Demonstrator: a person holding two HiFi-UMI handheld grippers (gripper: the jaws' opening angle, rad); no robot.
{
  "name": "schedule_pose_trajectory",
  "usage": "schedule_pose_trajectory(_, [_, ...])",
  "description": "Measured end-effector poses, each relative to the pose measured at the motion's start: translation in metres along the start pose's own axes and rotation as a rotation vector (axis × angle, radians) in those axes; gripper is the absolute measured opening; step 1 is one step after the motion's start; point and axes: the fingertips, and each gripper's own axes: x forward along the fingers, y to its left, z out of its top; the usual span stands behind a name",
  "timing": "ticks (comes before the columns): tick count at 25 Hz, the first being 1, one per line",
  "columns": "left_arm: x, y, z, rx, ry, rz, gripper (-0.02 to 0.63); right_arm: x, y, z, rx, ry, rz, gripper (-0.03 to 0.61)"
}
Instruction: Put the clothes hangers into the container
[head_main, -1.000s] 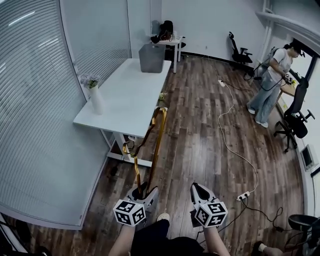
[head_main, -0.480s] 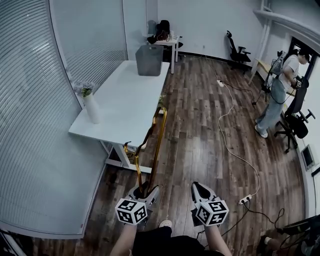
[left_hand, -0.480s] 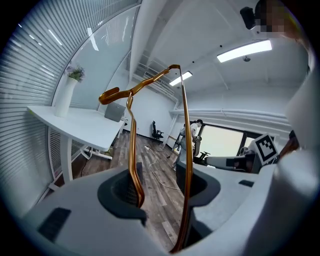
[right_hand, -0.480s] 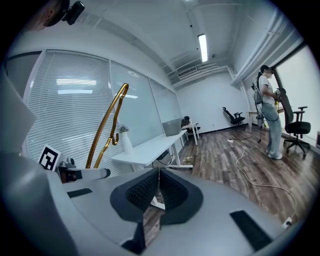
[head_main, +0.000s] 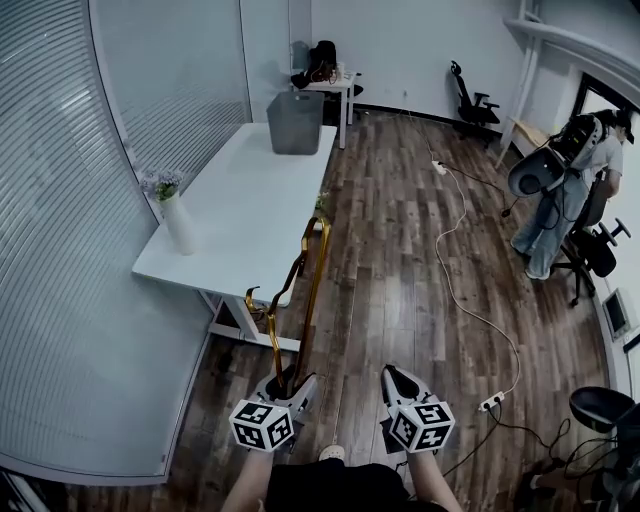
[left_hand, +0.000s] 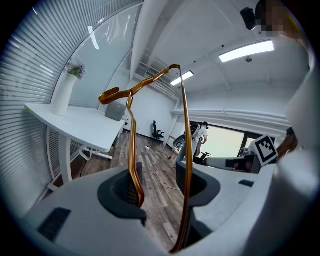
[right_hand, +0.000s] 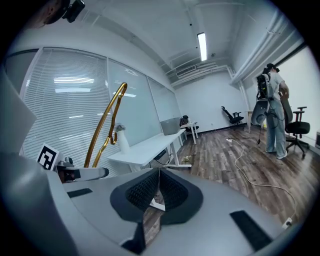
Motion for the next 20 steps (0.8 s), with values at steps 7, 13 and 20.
schedule_pose_trajectory(7, [-0.003, 0.000, -0.003, -0.003, 0.010, 0.015, 0.218, -0.002, -0.002, -0.004, 0.015, 0.004, 0.004, 0.029])
schedule_pose_trajectory(13, [-0.005, 0.002, -0.006, -0.009, 0.028, 0.017, 0.218, -0.004, -0.010, -0.007, 0.037, 0.022, -0.024, 0.029])
schedule_pose_trajectory(20, [0.004, 0.012, -0.012, -0.013, 0.043, 0.039, 0.218, 0.016, -0.017, -0.009, 0.066, 0.018, -0.005, 0.029])
